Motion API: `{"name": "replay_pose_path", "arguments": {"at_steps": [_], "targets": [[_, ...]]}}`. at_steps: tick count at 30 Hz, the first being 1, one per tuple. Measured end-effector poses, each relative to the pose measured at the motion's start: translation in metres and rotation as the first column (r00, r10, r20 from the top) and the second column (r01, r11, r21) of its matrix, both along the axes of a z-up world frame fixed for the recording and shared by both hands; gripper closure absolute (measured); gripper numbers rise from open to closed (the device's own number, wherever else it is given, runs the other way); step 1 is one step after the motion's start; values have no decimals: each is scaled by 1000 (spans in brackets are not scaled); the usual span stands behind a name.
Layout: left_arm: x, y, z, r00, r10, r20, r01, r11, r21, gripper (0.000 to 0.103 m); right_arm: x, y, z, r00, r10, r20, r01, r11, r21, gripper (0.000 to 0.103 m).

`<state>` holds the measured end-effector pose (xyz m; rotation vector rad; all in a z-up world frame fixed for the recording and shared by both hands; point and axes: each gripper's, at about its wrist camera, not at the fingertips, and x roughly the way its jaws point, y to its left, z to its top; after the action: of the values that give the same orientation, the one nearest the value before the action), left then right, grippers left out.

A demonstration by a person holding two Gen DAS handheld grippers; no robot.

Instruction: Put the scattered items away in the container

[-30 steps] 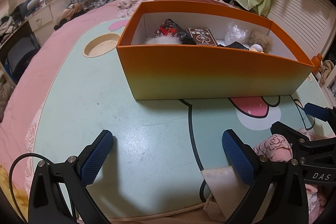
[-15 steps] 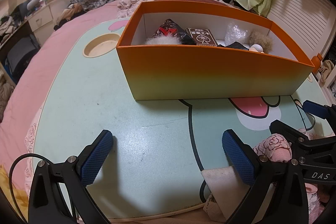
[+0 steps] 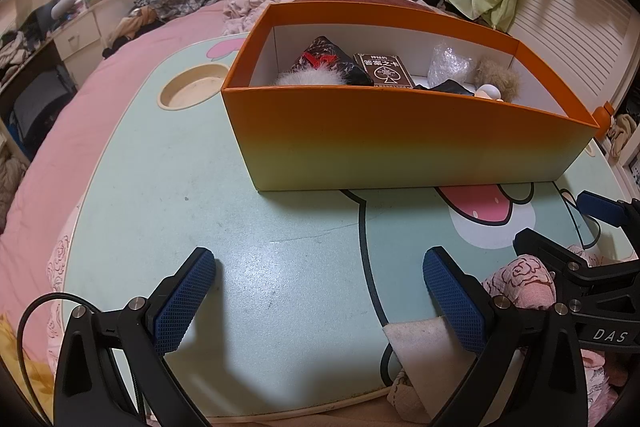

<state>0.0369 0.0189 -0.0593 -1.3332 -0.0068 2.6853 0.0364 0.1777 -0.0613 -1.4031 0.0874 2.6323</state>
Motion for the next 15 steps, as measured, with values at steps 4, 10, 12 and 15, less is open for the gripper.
{"name": "replay_pose_path", "arguments": {"at_steps": [4, 10, 12, 15], "targets": [[0, 1, 0, 1000, -1, 1, 1, 1000, 0, 0, 0, 0, 0, 1000, 0, 0, 0, 1000, 0, 0], [-1, 2, 3, 1000, -2, 4, 2, 1000, 0, 0, 0, 0, 0, 1000, 0, 0, 0, 1000, 0, 0], [-2, 4, 5, 1000, -2, 5, 2, 1000, -1, 0, 0, 0, 0, 1000, 0, -1, 0, 1000, 0, 0], [-2, 4, 5, 1000, -1, 5, 1, 1000, -2, 0, 1, -1, -1, 1000, -1, -1, 1, 1000, 0, 0]]}}
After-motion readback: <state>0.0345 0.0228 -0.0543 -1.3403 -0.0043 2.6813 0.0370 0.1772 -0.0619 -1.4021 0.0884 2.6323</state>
